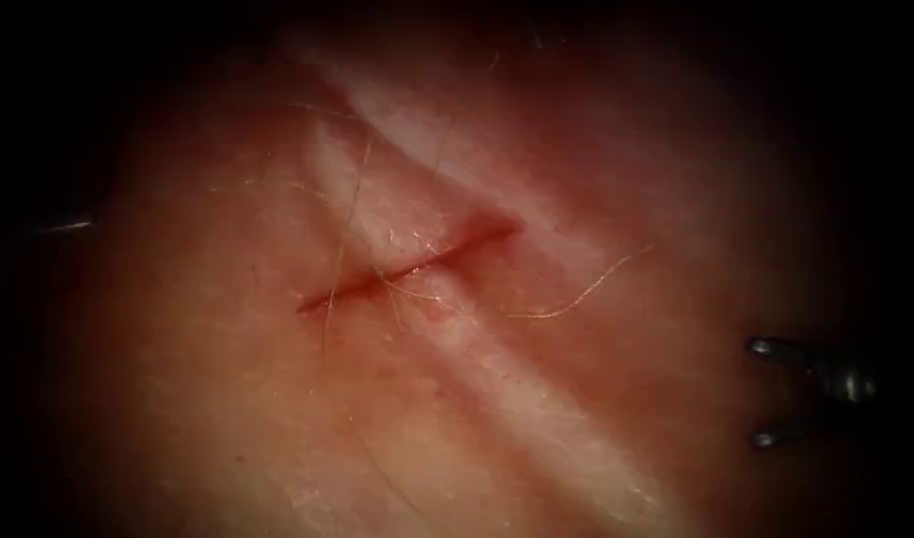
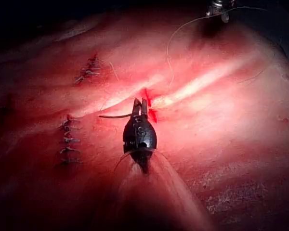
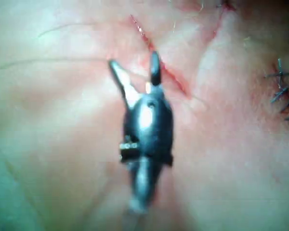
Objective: Wound Closure
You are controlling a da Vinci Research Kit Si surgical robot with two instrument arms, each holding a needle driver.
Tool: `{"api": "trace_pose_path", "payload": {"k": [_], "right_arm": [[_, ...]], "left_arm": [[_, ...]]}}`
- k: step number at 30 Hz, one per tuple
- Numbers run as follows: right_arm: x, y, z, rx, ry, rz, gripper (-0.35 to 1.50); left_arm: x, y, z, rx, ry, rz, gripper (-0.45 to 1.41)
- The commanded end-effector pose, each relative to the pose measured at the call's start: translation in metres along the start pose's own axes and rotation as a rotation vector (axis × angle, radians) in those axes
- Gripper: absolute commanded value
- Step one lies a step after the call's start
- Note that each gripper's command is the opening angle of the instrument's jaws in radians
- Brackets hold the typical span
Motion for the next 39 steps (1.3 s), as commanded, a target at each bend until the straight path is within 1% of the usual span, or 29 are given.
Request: {"api": "trace_pose_path", "payload": {"k": [1, 2, 3, 4, 7, 9, 10, 11, 12, 13, 14, 15, 16, 17, 18, 19, 21, 23, 25, 27, 28, 29, 32, 33, 34, 35, 36, 37, 39], "right_arm": [[0.0001, -0.0011, -0.0003, 0.018, 0.003, -0.002, 1.48], [0.0003, -0.0015, -0.0007, 0.024, 0.005, -0.002, 1.48], [0.0005, -0.0021, -0.0018, 0.031, 0.006, -0.004, 1.48], [0.0005, -0.0021, -0.0018, 0.031, 0.006, -0.004, 1.48], [0.0003, -0.0025, -0.0029, 0.031, -0.003, -0.006, 1.48], [0.0, -0.0029, -0.0036, 0.036, -0.032, -0.009, 1.48], [-0.0004, -0.0033, -0.0044, 0.045, -0.06, -0.014, 1.48], [-0.0005, -0.0035, -0.0047, 0.049, -0.072, -0.015, 1.48], [-0.0005, -0.0035, -0.0047, 0.049, -0.072, -0.015, 1.48], [-0.001, -0.0039, -0.0057, 0.064, -0.091, -0.019, 1.48], [-0.0012, -0.004, -0.0061, 0.066, -0.104, -0.016, 1.48], [-0.0014, -0.0041, -0.0066, 0.063, -0.129, -0.019, 1.48], [-0.0016, -0.0042, -0.0068, 0.06, -0.15, -0.016, 1.48], [-0.0016, -0.0042, -0.0068, 0.06, -0.15, -0.016, 1.48], [-0.0021, -0.0044, -0.0074, 0.052, -0.199, -0.022, 1.48], [-0.0023, -0.0044, -0.0077, 0.047, -0.212, -0.024, 1.48], [-0.0026, -0.0044, -0.0082, 0.04, -0.231, -0.027, 1.48], [-0.0028, -0.0044, -0.0087, 0.036, -0.24, -0.028, 1.48], [-0.0029, -0.0045, -0.0092, 0.038, -0.253, -0.029, 1.48], [-0.0031, -0.0044, -0.0101, 0.041, -0.298, -0.033, 1.48], [-0.0031, -0.0044, -0.0101, 0.041, -0.298, -0.033, 1.48], [-0.0033, -0.0042, -0.0108, 0.038, -0.351, -0.038, 1.48], [-0.0035, -0.0035, -0.0125, 0.02, -0.431, -0.04, 1.48], [-0.0034, -0.003, -0.0133, 0.004, -0.465, -0.036, 1.48], [-0.0032, -0.0021, -0.0145, -0.03, -0.513, -0.025, 1.46], [-0.0032, -0.0021, -0.0145, -0.03, -0.513, -0.025, 1.46], [-0.0028, -0.0012, -0.0153, -0.061, -0.538, -0.016, 1.45], [-0.0021, 0.0003, -0.0163, -0.099, -0.57, -0.033, 1.41], [-0.001, 0.0025, -0.017, -0.151, -0.59, -0.054, 1.38]], "left_arm": [[-0.0002, 0.0, -0.0001, 0.006, -0.003, 0.0, -0.45], [-0.0001, 0.0002, -0.0008, 0.01, -0.004, -0.001, -0.45], [0.0003, 0.0004, -0.002, 0.023, -0.009, -0.005, -0.45], [0.0003, 0.0004, -0.002, 0.023, -0.009, -0.005, -0.45], [0.0009, 0.0008, -0.0034, 0.034, -0.017, -0.008, -0.45], [0.0012, 0.0011, -0.0045, 0.046, -0.027, -0.009, -0.45], [0.0014, 0.0012, -0.0058, 0.061, -0.04, -0.009, -0.45], [0.0014, 0.0011, -0.0064, 0.073, -0.049, -0.009, -0.45], [0.0014, 0.0011, -0.0064, 0.073, -0.049, -0.009, -0.45], [0.0013, 0.0007, -0.0074, 0.094, -0.066, -0.017, -0.45], [0.0013, 0.0005, -0.0076, 0.103, -0.071, -0.029, -0.4], [0.0012, 0.0003, -0.0077, 0.111, -0.072, -0.043, -0.01], [0.0011, 0.0, -0.0076, 0.126, -0.075, -0.087, 0.41], [0.0011, 0.0, -0.0076, 0.126, -0.075, -0.087, 0.41], [0.001, -0.0004, -0.007, 0.155, -0.069, -0.169, 0.94], [0.0009, -0.0006, -0.0066, 0.165, -0.066, -0.207, 1.1], [0.0008, -0.0008, -0.006, 0.158, -0.058, -0.243, 1.21], [0.0008, -0.0012, -0.0054, 0.138, -0.047, -0.257, 1.25], [0.0009, -0.0014, -0.0051, 0.136, -0.047, -0.259, 1.3], [0.0013, -0.0016, -0.0051, 0.136, -0.048, -0.262, 1.33], [0.0013, -0.0016, -0.0051, 0.136, -0.048, -0.262, 1.33], [0.0018, -0.0016, -0.0053, 0.138, -0.048, -0.266, 1.35], [0.0029, -0.0018, -0.005, 0.14, -0.042, -0.277, 1.33], [0.0034, -0.0019, -0.0048, 0.138, -0.032, -0.282, 1.31], [0.0047, -0.0021, -0.0038, 0.137, -0.006, -0.295, 1.28], [0.0047, -0.0021, -0.0038, 0.137, -0.006, -0.295, 1.28], [0.0052, -0.0022, -0.0032, 0.136, 0.008, -0.3, 1.28], [0.0064, -0.0025, -0.0013, 0.124, 0.021, -0.288, 1.28], [0.0073, -0.0027, 0.0006, 0.117, 0.032, -0.284, 1.26]]}}
